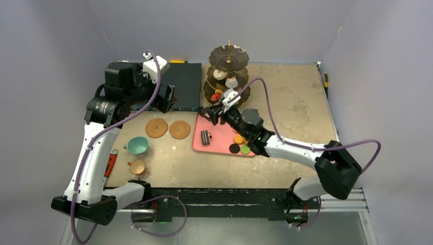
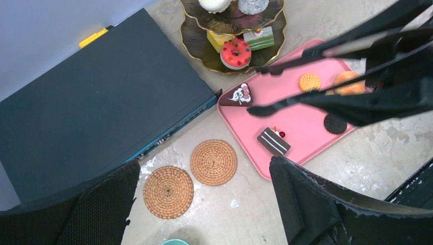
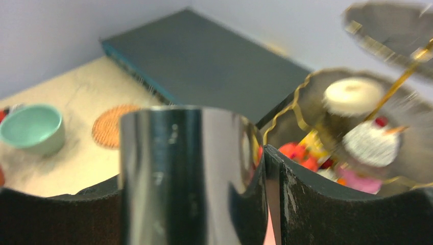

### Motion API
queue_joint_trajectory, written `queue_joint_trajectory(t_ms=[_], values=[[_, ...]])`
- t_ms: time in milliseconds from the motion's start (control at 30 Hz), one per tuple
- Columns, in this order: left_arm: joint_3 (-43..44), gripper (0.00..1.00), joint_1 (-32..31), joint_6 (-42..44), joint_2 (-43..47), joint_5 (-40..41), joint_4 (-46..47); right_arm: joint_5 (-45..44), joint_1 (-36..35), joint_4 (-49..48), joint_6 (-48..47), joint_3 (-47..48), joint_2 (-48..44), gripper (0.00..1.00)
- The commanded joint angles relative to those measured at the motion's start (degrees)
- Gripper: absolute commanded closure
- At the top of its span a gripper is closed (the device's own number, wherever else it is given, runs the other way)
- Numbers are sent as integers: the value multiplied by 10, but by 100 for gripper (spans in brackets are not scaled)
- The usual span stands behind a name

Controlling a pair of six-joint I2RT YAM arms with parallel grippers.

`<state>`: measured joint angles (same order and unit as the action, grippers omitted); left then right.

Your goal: Serve the afternoon tea

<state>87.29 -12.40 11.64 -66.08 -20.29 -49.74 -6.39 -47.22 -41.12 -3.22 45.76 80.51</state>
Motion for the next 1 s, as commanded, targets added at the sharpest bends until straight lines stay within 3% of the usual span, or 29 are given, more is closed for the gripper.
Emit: queue_joint_trajectory(t_ms=[0, 633, 967], values=[[17, 1, 2, 6, 7, -7, -3, -34, -22, -14, 57, -39, 19, 35], [11, 1, 2, 11, 8, -4, -4, -90, -15, -93, 40, -4, 179, 34], [3, 1, 2, 14, 11, -2, -3, -72, 6, -111, 37, 1, 178, 36]])
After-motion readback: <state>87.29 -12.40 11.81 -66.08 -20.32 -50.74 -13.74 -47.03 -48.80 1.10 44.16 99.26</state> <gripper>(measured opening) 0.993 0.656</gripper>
